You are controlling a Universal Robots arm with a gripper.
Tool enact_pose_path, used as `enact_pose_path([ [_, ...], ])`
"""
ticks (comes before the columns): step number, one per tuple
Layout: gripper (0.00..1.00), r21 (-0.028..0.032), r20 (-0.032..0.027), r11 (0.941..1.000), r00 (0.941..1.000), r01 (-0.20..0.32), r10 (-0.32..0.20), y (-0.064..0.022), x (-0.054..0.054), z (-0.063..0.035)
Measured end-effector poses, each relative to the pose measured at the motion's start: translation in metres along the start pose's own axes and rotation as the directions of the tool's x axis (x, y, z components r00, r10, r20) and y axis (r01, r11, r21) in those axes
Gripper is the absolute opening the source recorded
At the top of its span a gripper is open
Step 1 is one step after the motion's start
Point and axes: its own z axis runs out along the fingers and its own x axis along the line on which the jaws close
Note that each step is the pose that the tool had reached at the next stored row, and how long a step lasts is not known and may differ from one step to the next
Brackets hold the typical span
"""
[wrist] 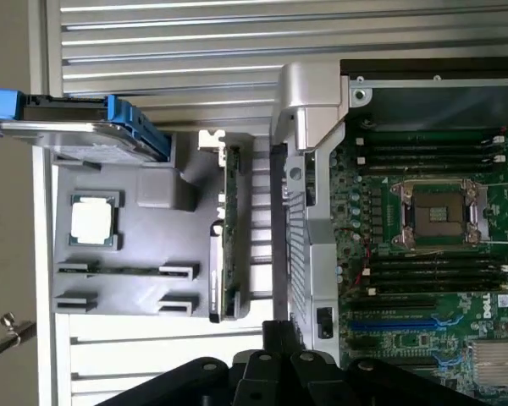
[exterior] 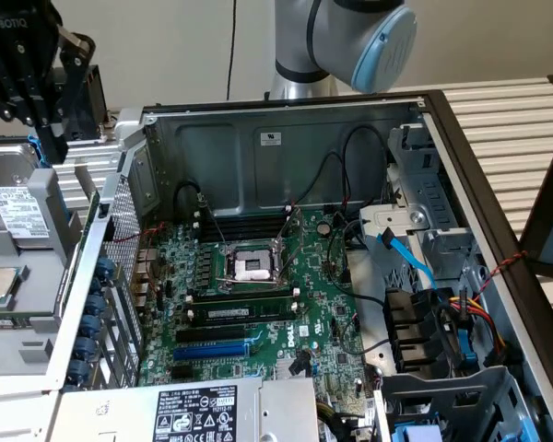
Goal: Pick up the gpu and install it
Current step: 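Reach for the gpu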
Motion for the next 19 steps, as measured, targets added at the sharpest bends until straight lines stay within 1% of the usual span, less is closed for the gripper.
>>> enact_pose_path([
  [11,0.11,0.0,0.0,1.0,1.0,0.0,0.0,-0.0035,0.05,-0.0002],
  [12,0.11,0.0,0.0,1.0,1.0,0.0,0.0,-0.0038,0.053,-0.0002],
  [13,0.11,-0.0001,0.0001,1.0,1.0,0.0,0.0,-0.0039,0.055,0.0],
  [19,0.11,-0.0001,0.0,1.0,1.0,0.0,0.0,-0.0039,0.055,0.0],
])
